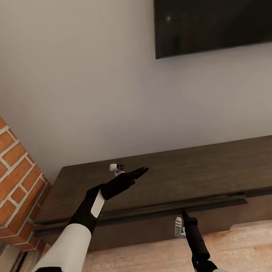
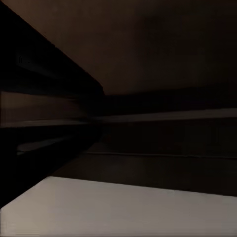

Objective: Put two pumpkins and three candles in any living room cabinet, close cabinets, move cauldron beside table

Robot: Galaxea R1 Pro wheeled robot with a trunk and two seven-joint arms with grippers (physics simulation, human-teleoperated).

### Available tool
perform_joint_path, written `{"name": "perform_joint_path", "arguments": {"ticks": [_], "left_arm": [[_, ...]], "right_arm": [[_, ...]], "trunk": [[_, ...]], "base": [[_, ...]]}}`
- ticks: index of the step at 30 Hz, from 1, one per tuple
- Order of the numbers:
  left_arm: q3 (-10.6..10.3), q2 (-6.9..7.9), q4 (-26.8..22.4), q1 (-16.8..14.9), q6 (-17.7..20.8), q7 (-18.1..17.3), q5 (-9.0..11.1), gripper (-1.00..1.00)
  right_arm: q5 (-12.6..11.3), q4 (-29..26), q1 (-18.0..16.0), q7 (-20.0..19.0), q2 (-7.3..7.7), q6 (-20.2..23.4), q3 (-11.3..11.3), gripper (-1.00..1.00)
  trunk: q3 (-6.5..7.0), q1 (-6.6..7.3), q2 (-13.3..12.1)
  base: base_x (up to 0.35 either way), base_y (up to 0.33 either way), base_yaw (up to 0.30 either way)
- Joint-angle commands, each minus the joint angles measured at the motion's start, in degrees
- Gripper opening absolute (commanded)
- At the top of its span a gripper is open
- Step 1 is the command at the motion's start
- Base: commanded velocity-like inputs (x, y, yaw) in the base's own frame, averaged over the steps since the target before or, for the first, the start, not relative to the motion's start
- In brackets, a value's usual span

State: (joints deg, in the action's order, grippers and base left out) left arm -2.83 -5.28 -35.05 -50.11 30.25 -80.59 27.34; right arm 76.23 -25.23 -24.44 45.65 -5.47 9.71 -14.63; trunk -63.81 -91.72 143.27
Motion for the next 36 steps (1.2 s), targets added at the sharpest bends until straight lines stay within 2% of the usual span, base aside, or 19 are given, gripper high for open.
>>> {"name": "perform_joint_path", "arguments": {"ticks": [1,10,19,26,36], "left_arm": [[0.0,0.01,0.0,0.0,0.0,0.0,0.0,1.0],[0.0,-0.08,0.0,0.0,0.1,0.0,0.0,1.0],[0.0,-0.08,0.0,0.0,0.0,0.0,0.0,1.0],[0.0,-0.08,0.0,0.0,0.1,0.0,0.0,1.0],[0.0,-0.08,0.0,0.0,0.0,-0.1,0.0,1.0]], "right_arm": [[-1.0,0.0,0.0,-0.1,0.06,-0.3,1.1,-1.0],[-0.9,0.0,0.0,-0.2,0.2,-0.4,1.6,-1.0],[-0.9,0.1,0.0,-0.2,0.05,-0.4,1.5,-1.0],[-0.9,0.1,0.0,-0.2,0.11,-0.4,1.5,-1.0],[-0.9,0.1,0.0,-0.1,0.11,-0.4,1.5,-1.0]], "trunk": [[-0.01,0.0,0.0],[-0.01,0.0,0.0],[-0.01,0.0,0.0],[-0.01,0.0,0.0],[-0.01,0.0,0.0]], "base": [[-0.095,0.0,0.0],[-0.029,0.0,0.0],[-0.299,0.0,0.0],[-0.066,0.0,0.0],[-0.214,0.0,0.0]]}}
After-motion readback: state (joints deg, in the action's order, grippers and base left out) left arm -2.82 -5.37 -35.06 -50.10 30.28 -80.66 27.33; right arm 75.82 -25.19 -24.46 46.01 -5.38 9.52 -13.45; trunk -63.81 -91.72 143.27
